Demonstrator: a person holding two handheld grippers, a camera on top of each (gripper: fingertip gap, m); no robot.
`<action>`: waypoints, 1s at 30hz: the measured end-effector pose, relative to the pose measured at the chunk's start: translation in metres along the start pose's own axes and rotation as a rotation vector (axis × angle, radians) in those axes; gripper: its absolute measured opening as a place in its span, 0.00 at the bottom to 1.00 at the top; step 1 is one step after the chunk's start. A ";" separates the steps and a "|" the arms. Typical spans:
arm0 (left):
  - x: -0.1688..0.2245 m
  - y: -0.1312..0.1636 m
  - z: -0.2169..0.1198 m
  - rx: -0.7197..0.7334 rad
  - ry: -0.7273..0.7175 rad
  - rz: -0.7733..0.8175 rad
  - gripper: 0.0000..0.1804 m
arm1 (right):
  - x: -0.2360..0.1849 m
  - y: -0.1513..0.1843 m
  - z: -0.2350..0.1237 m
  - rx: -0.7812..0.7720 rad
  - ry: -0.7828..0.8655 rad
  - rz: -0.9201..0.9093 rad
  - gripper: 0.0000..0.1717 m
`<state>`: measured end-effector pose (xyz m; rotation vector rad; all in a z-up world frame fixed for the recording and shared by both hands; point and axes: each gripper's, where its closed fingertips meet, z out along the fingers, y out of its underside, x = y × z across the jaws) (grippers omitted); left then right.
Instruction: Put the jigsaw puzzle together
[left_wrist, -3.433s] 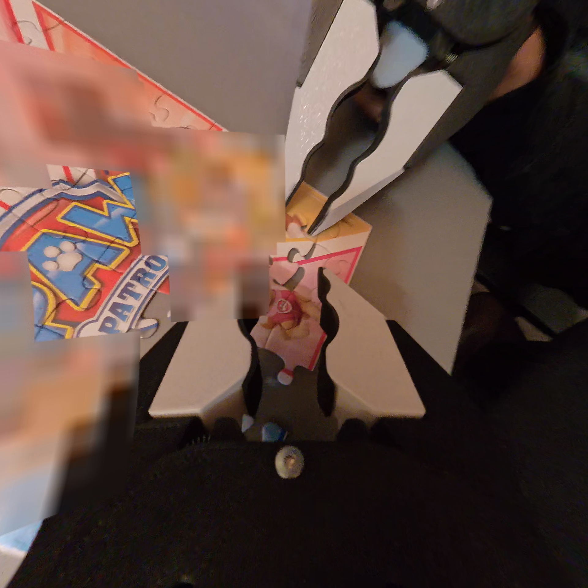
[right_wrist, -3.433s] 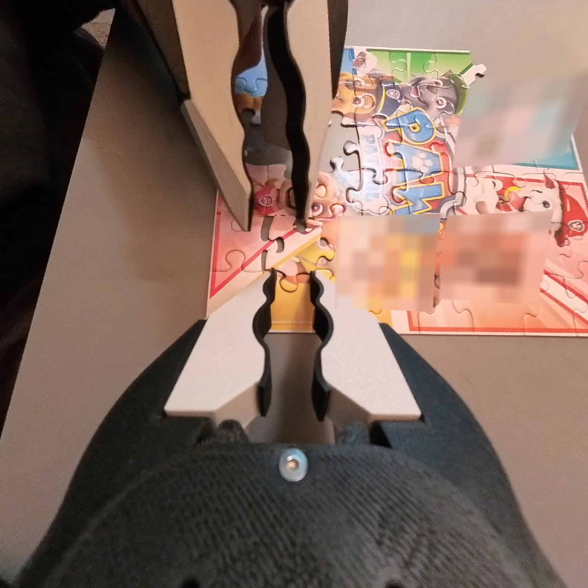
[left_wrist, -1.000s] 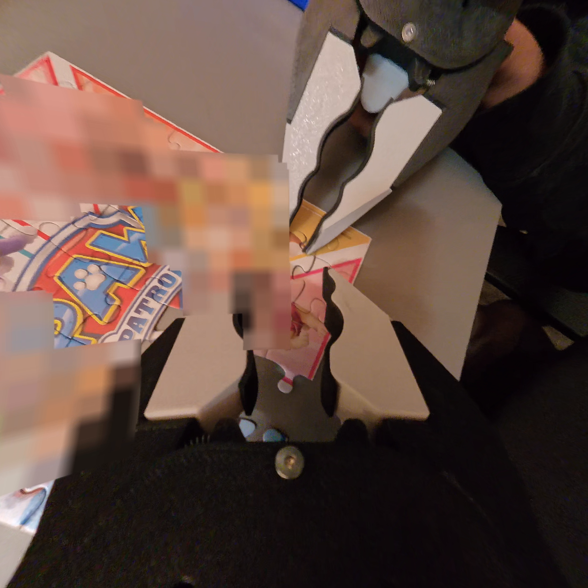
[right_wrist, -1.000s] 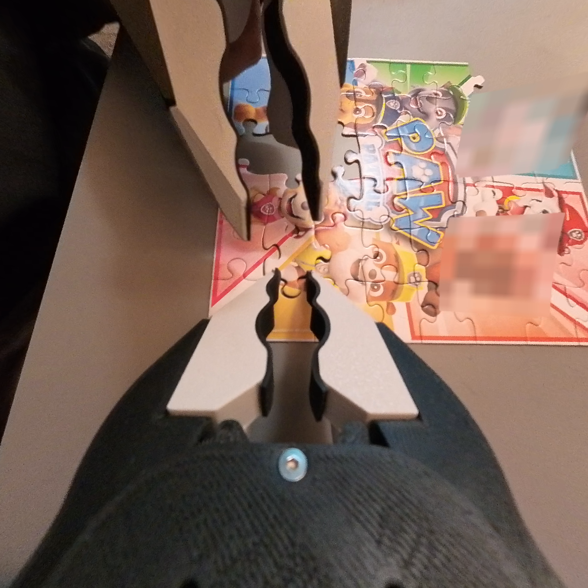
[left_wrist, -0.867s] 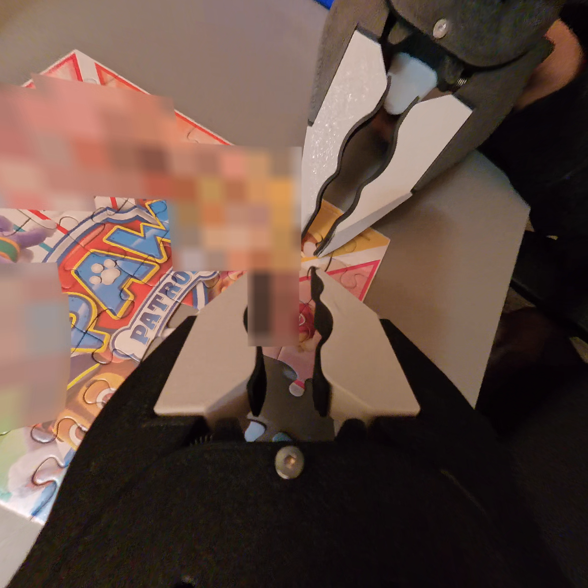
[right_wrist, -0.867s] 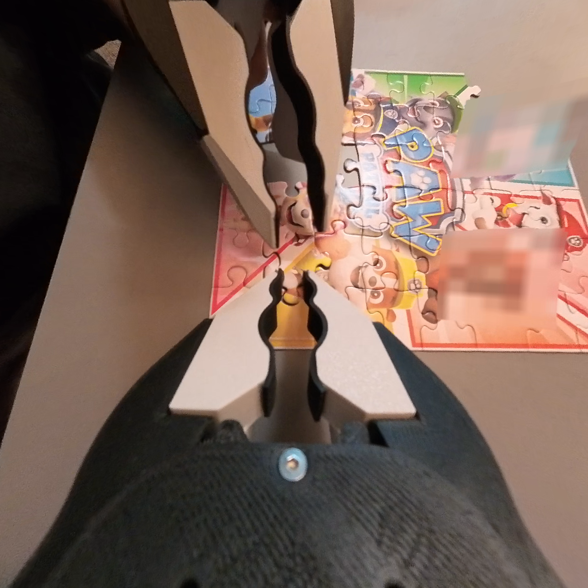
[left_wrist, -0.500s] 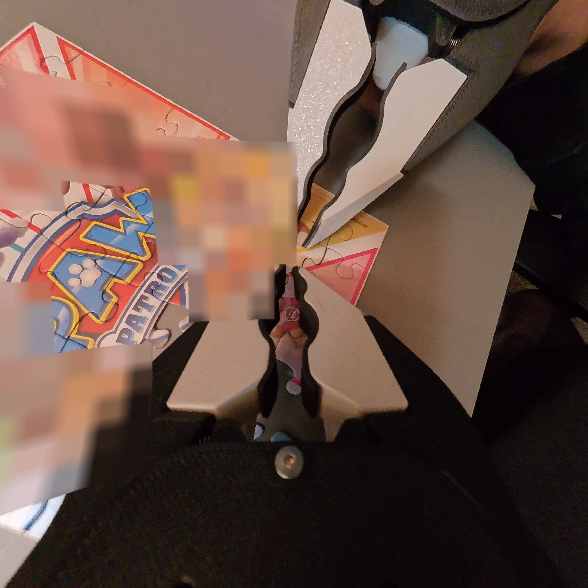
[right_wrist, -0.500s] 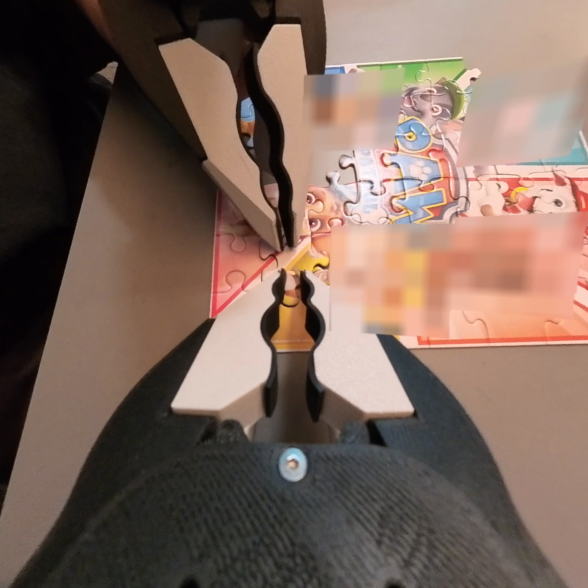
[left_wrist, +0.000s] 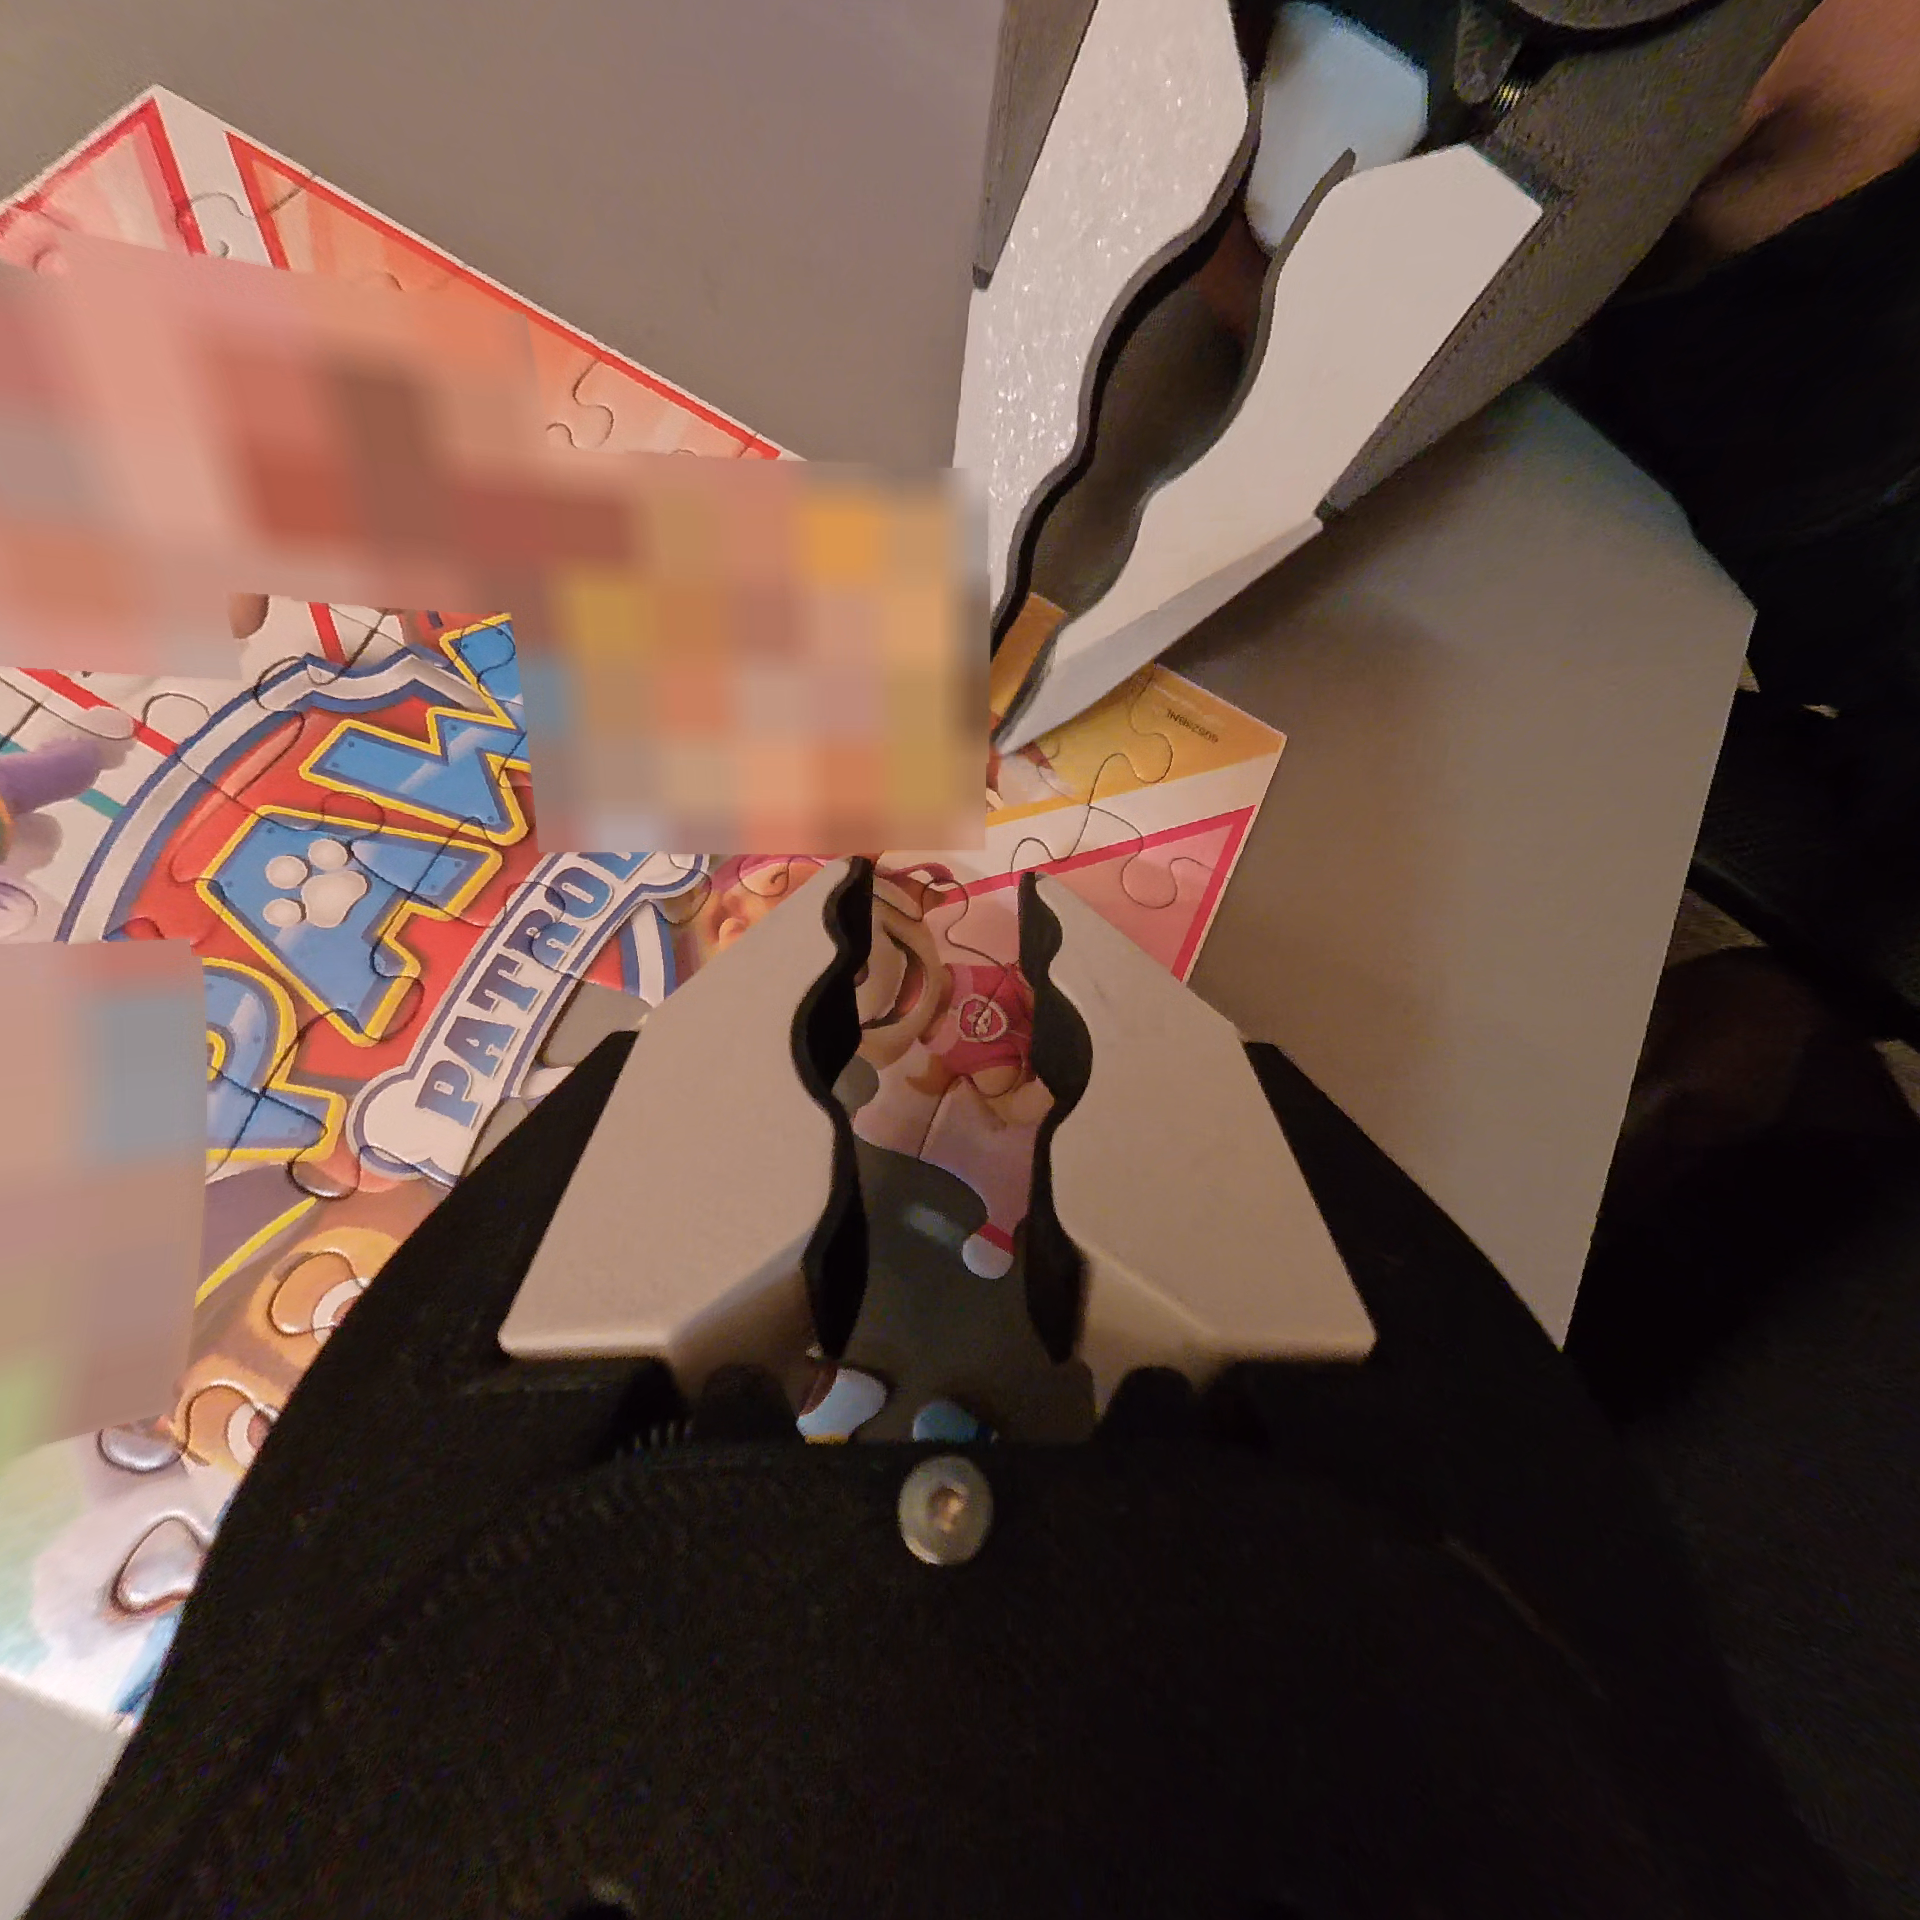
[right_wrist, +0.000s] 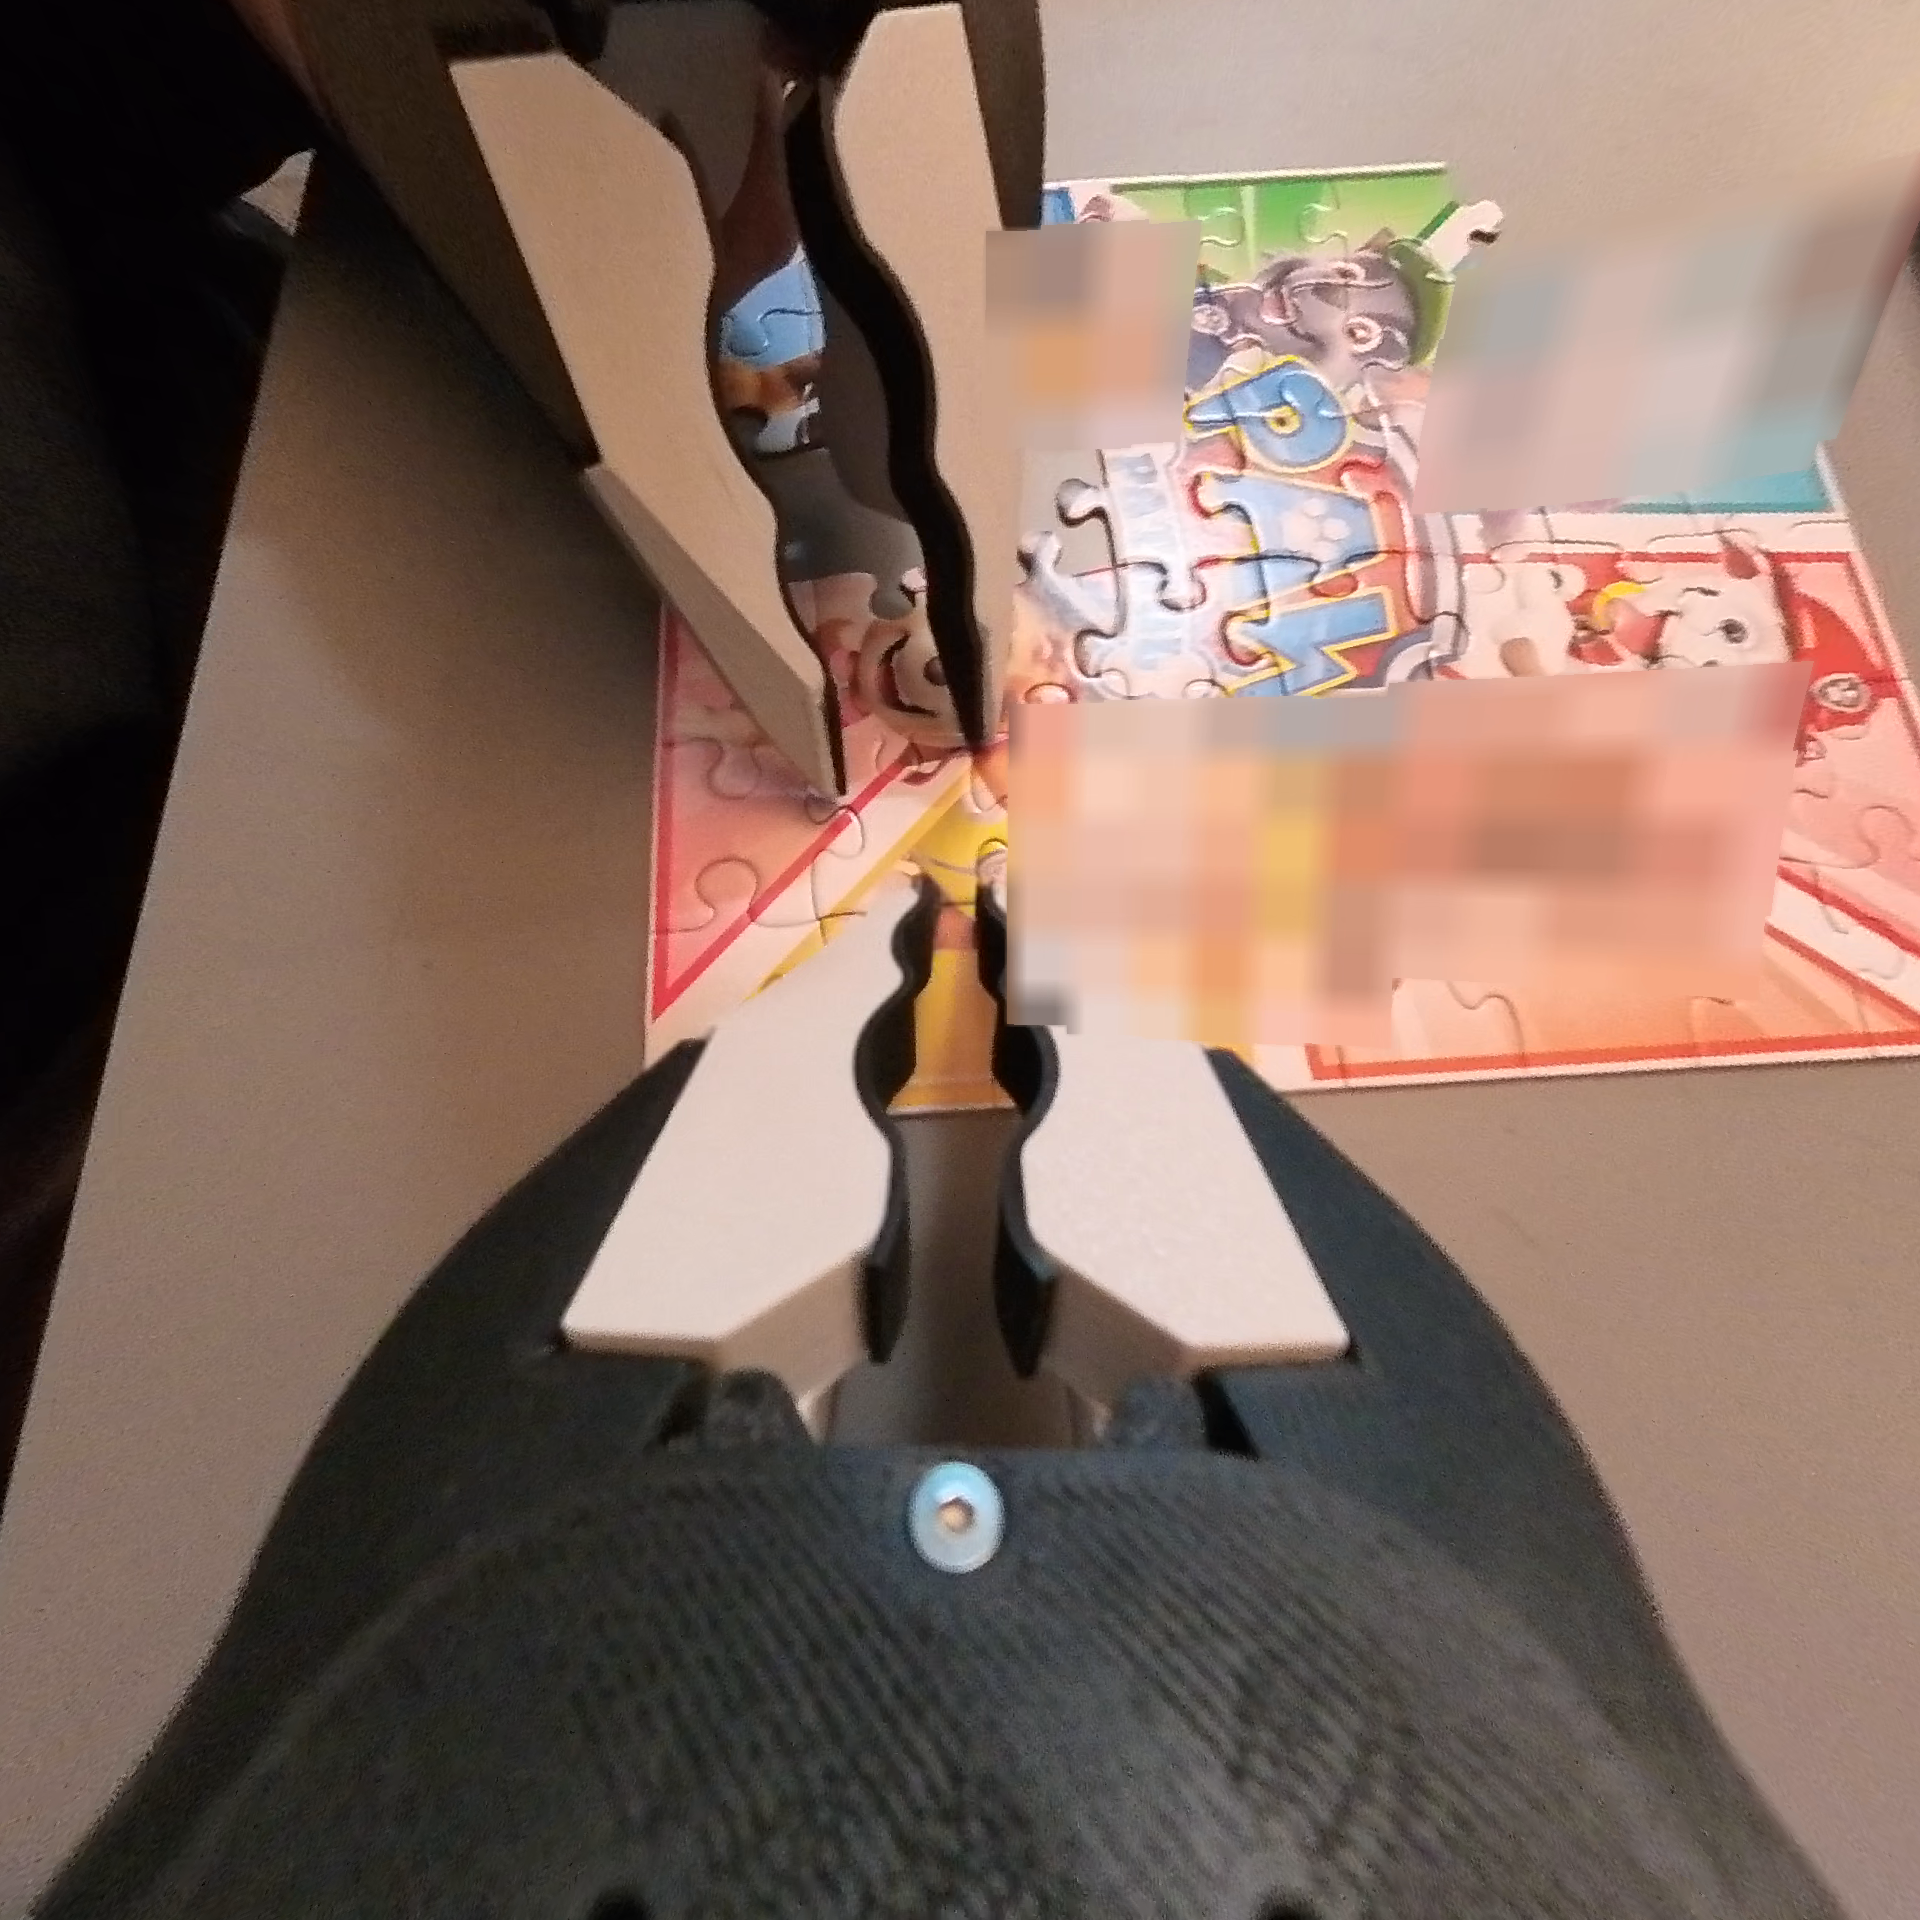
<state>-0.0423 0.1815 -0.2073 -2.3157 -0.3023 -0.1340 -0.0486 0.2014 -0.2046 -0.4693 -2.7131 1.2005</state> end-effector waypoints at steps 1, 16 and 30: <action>0.000 0.000 0.000 0.000 -0.005 0.006 0.14 | 0.003 -0.001 -0.002 0.004 0.020 -0.004 0.03; -0.006 -0.002 0.003 0.017 -0.057 0.044 0.06 | -0.009 -0.003 0.007 0.013 -0.044 -0.014 0.05; -0.003 0.000 0.004 0.006 -0.034 0.032 0.00 | -0.011 -0.005 0.010 0.025 -0.066 0.008 0.00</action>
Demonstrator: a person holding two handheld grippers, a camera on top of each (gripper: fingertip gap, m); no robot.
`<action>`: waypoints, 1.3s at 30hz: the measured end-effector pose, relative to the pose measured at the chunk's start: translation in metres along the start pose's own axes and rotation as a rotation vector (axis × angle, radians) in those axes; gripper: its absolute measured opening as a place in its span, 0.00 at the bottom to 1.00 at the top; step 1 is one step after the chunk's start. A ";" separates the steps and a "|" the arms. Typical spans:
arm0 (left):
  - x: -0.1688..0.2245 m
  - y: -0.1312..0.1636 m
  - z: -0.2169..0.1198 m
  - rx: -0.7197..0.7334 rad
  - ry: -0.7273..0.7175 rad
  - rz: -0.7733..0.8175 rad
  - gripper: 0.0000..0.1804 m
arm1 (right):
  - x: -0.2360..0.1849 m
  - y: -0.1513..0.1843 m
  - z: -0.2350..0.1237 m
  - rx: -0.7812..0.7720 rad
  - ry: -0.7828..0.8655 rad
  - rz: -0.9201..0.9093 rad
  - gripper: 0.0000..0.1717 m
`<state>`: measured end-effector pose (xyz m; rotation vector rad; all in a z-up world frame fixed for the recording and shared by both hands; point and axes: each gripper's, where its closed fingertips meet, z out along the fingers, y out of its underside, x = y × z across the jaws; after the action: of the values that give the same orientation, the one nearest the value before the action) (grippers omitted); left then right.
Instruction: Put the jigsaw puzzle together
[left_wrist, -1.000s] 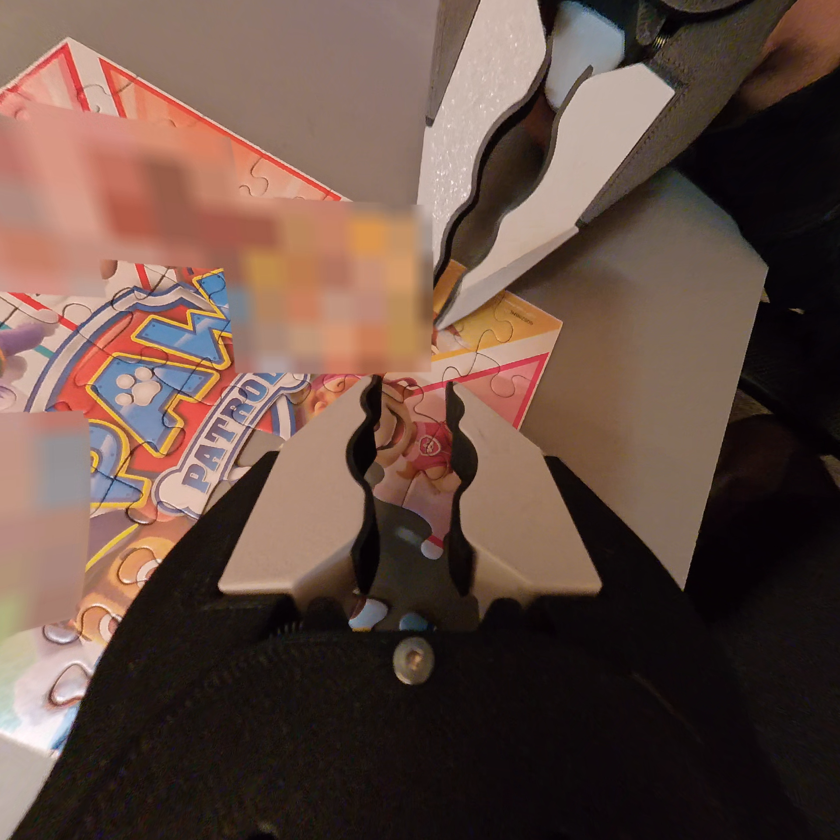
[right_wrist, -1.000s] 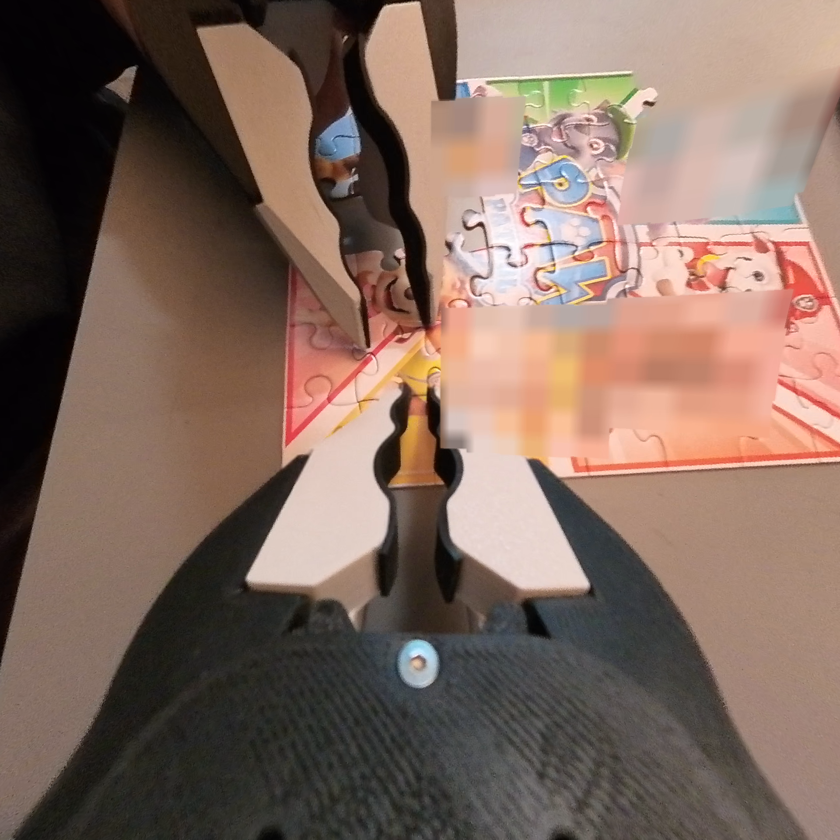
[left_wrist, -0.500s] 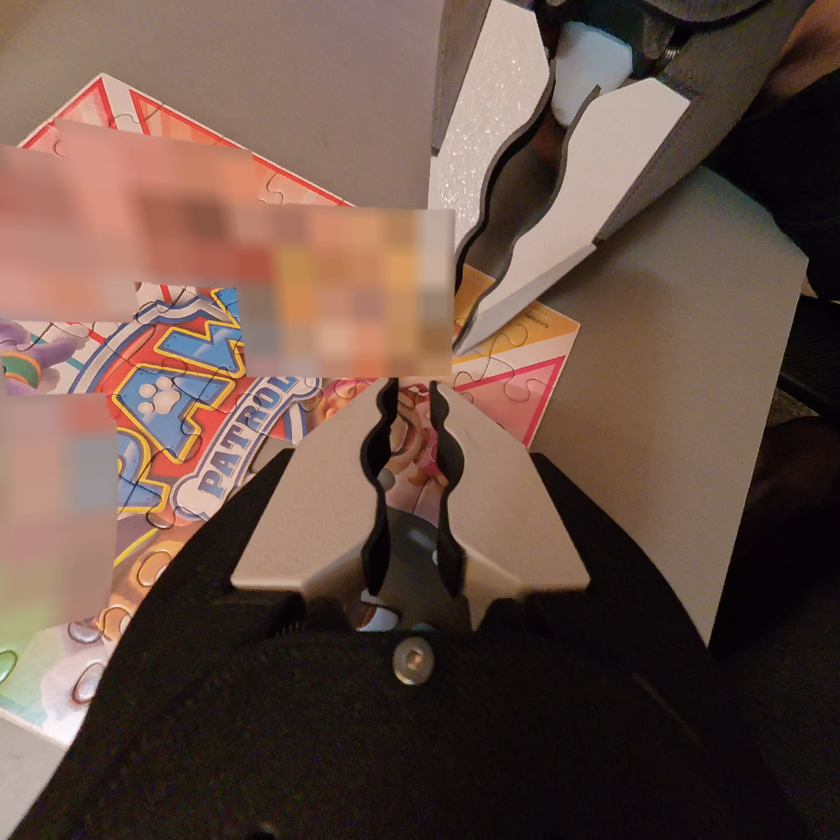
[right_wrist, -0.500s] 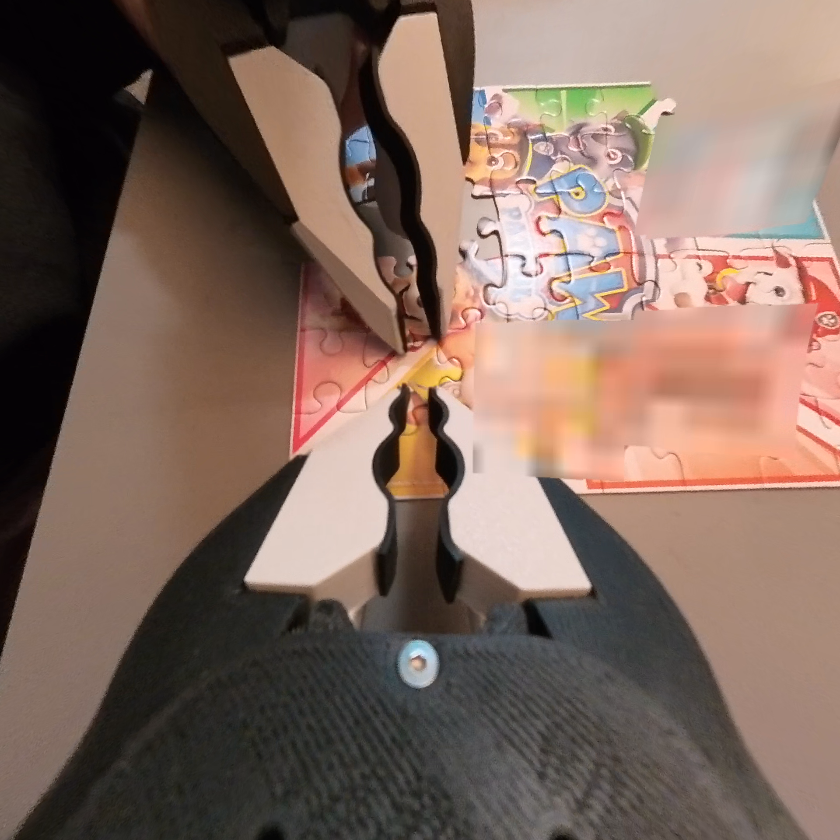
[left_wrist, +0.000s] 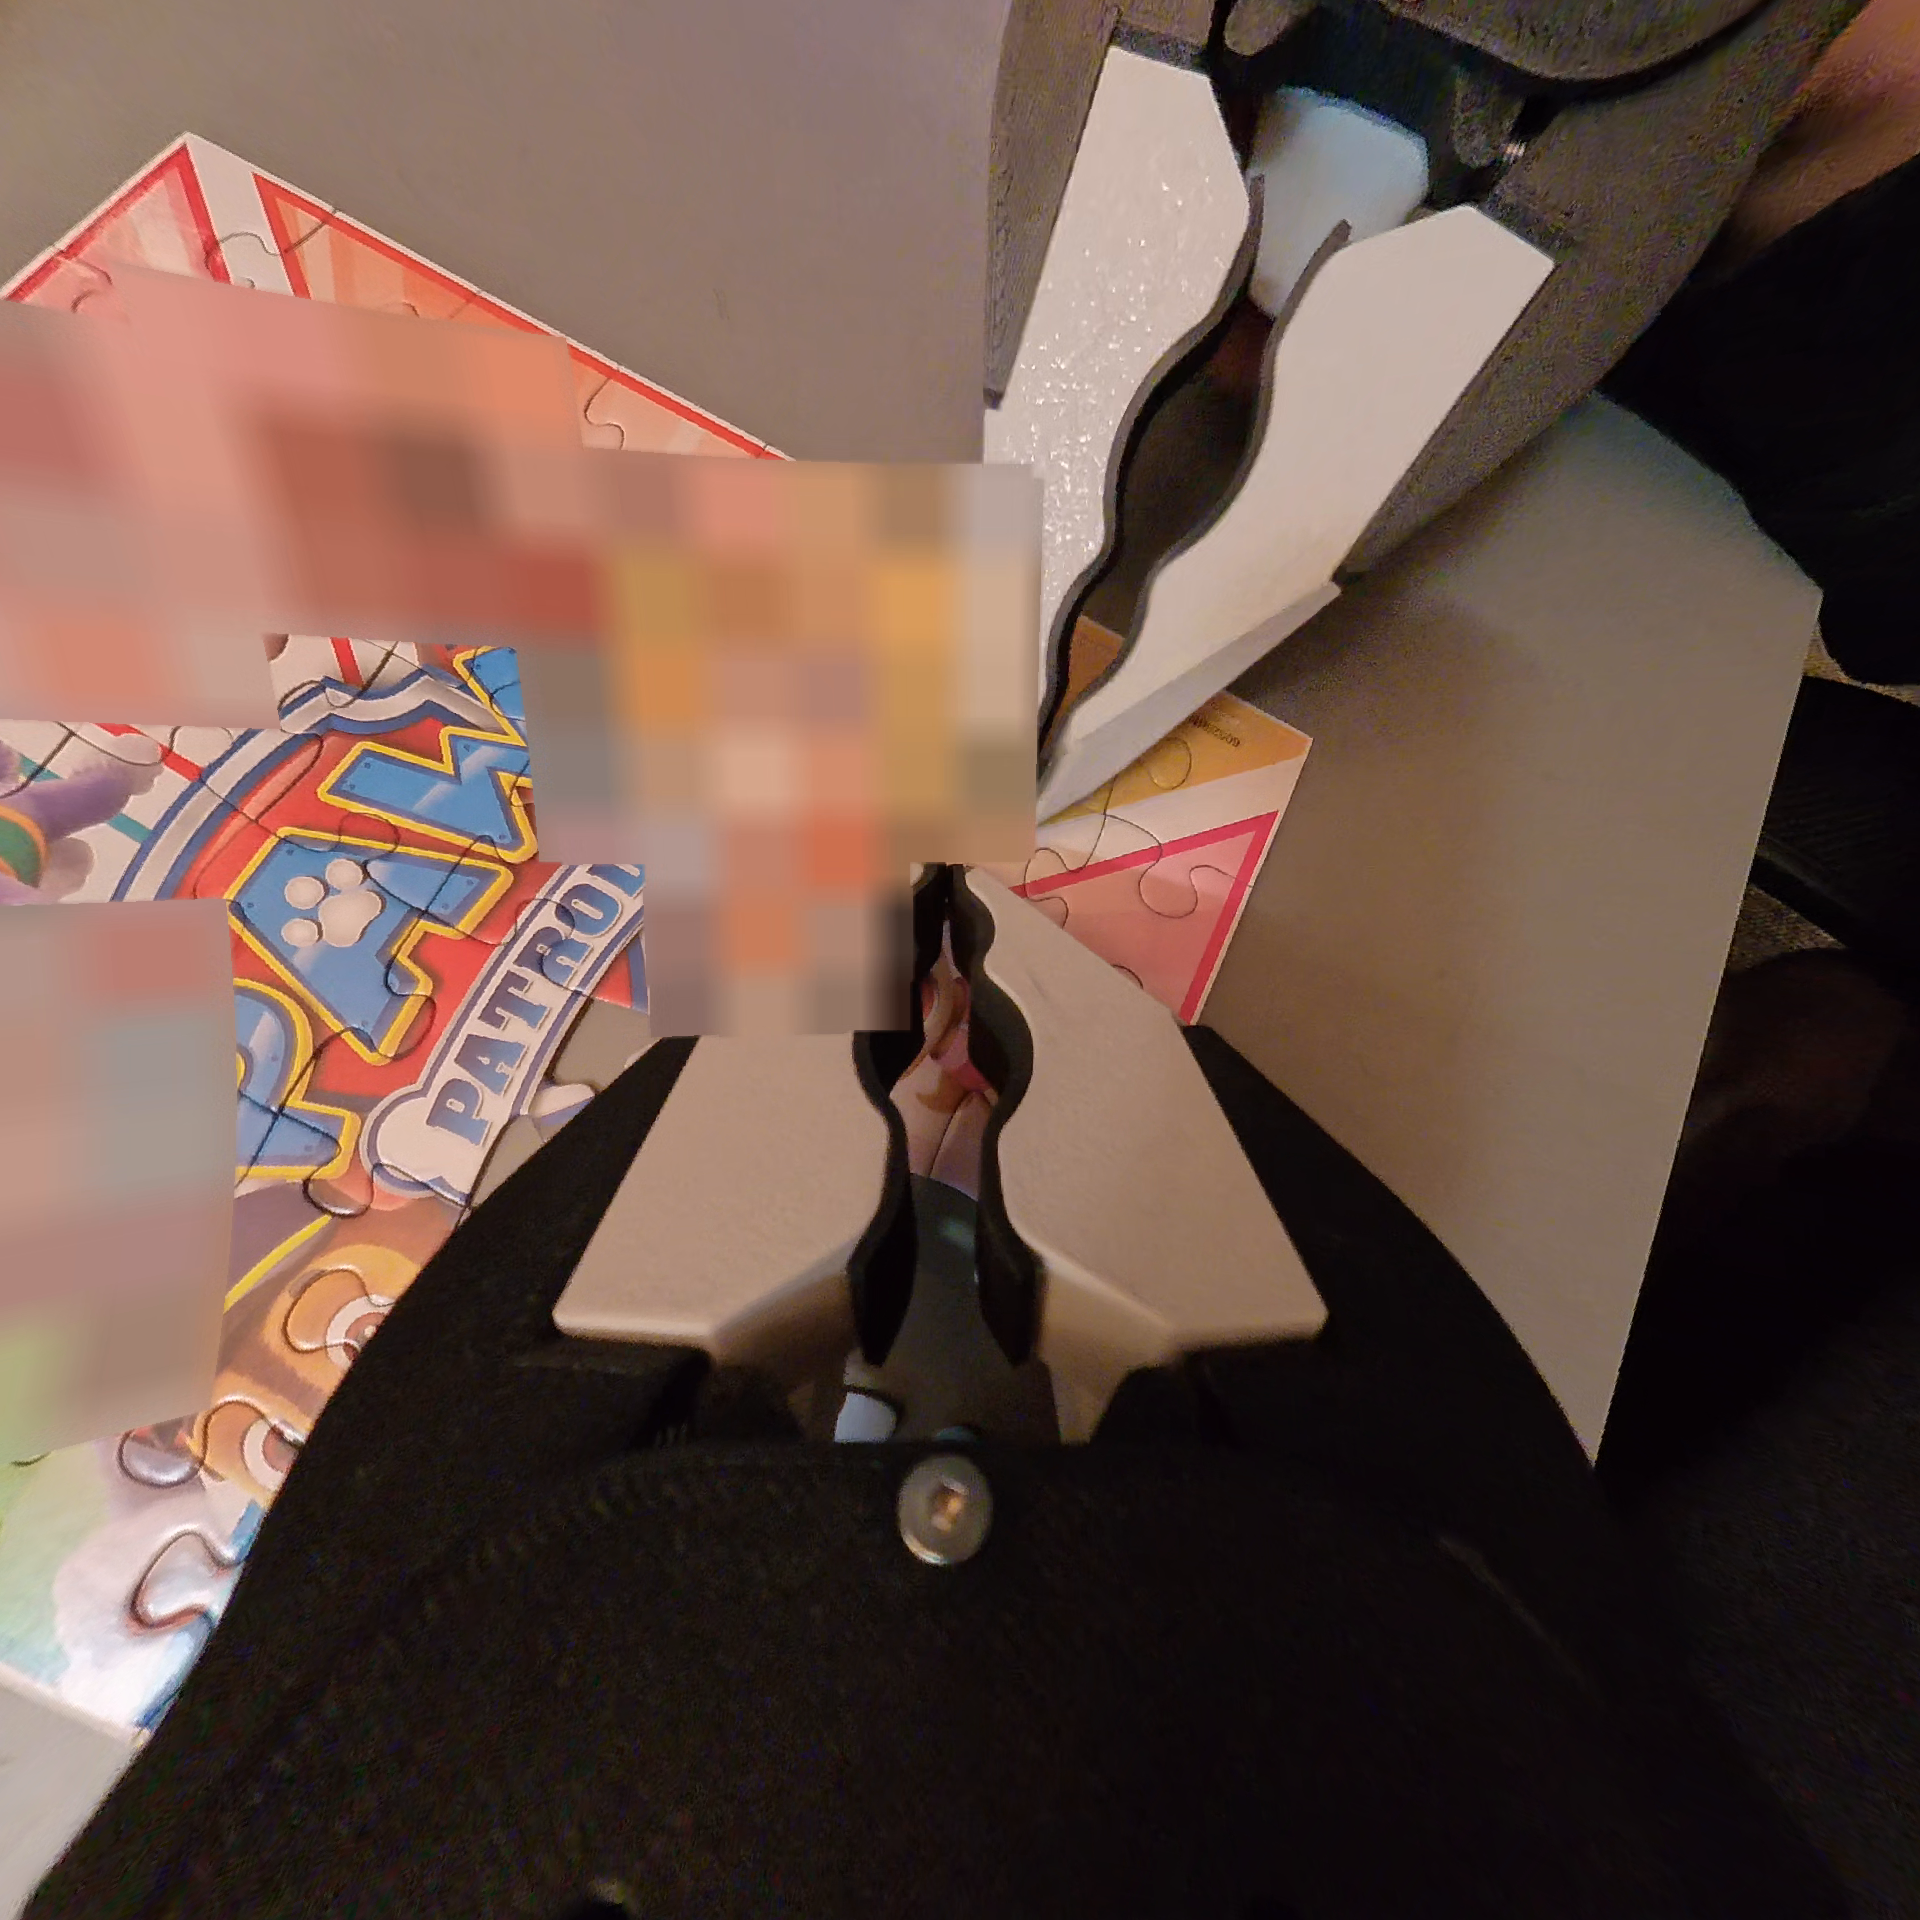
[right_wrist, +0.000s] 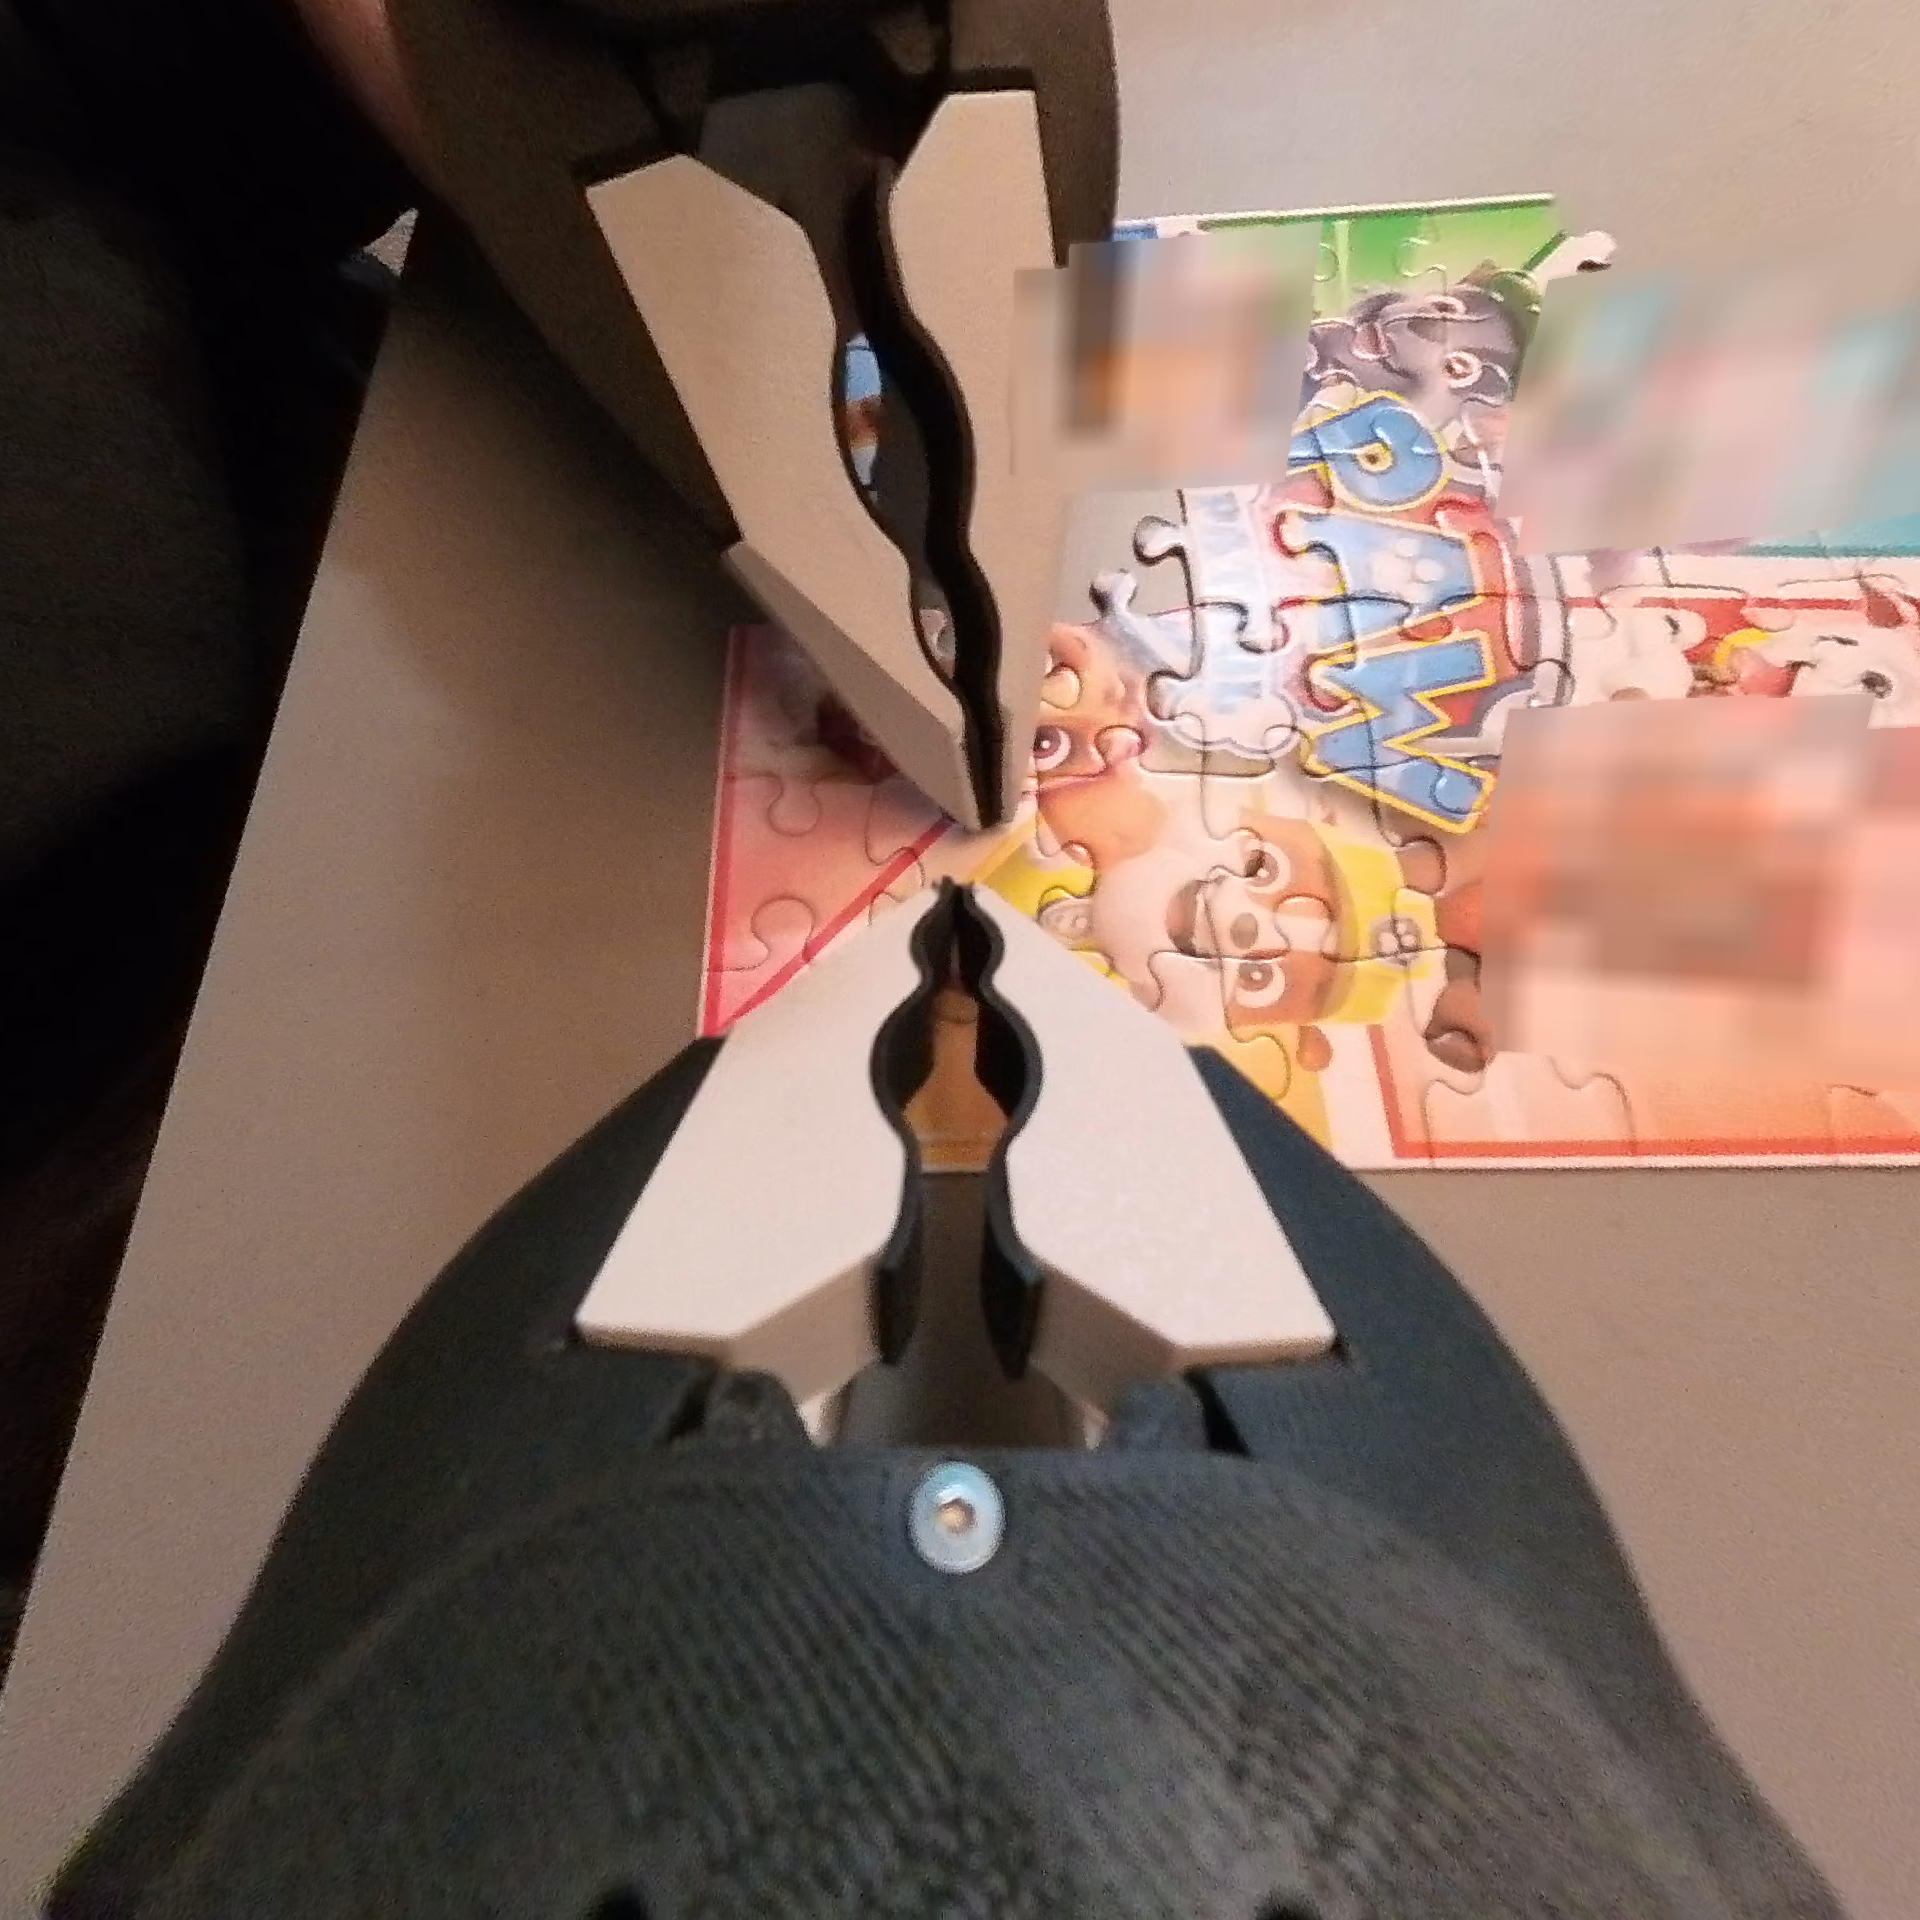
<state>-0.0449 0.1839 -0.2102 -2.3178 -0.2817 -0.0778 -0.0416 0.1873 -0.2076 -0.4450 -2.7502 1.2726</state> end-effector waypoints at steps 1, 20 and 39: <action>0.000 0.000 0.000 0.000 -0.001 0.000 0.00 | 0.009 0.000 -0.001 0.002 0.044 0.021 0.00; 0.000 0.000 0.000 -0.001 0.009 -0.019 0.00 | 0.029 -0.003 0.002 0.004 0.168 0.060 0.00; 0.000 0.000 0.000 -0.003 0.005 -0.017 0.00 | 0.037 0.001 -0.004 0.004 0.192 0.087 0.00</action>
<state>-0.0452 0.1841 -0.2105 -2.3177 -0.2992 -0.0924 -0.0760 0.2022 -0.2078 -0.6566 -2.5937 1.1843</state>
